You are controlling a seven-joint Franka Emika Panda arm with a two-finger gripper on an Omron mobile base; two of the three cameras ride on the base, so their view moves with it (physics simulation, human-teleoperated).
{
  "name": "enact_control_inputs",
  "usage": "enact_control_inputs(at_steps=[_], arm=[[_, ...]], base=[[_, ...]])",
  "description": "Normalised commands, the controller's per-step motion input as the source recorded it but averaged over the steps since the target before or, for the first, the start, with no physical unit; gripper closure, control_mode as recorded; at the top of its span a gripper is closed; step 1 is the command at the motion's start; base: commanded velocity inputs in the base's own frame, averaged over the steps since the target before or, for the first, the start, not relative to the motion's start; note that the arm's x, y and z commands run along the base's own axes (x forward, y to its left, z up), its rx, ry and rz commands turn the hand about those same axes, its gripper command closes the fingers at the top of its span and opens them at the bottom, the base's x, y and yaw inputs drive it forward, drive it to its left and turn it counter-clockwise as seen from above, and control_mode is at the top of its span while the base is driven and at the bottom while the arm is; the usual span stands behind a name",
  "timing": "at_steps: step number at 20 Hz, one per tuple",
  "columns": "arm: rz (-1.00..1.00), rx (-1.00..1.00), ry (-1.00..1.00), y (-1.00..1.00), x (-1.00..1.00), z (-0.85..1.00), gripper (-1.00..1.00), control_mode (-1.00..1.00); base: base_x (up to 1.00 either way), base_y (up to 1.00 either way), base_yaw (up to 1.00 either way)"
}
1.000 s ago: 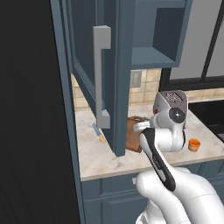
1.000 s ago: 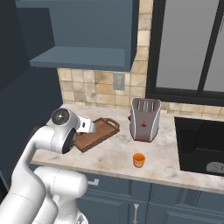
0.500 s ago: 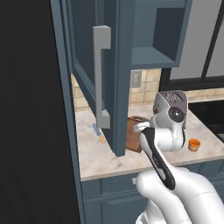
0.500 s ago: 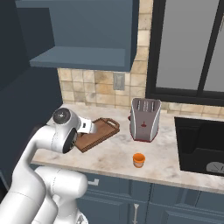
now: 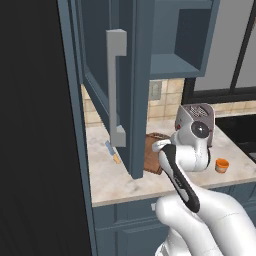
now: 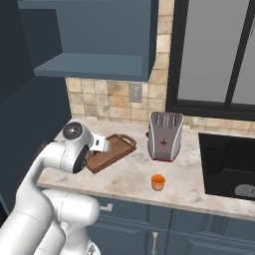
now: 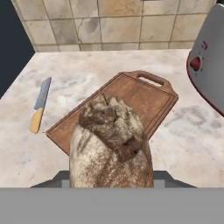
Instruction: Pick the bread, place it on the cutting board, pick the jam, place it on the counter, and close the cabinet.
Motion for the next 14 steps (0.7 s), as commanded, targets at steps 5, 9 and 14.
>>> enact_control_inputs(at_steps=[5, 9, 14], arm=[[0.0, 0.0, -0.03, 0.0, 0.05, -0.27, 1.0, -1.0], [0.0, 0.0, -0.05, 0.0, 0.03, -0.29, 1.0, -1.0], [0.0, 0.0, -0.05, 0.0, 0.0, -0.3, 1.0, -1.0]], base=[[0.0, 0.0, 0.0], [0.0, 0.0, 0.0], [0.0, 0.0, 0.0]])
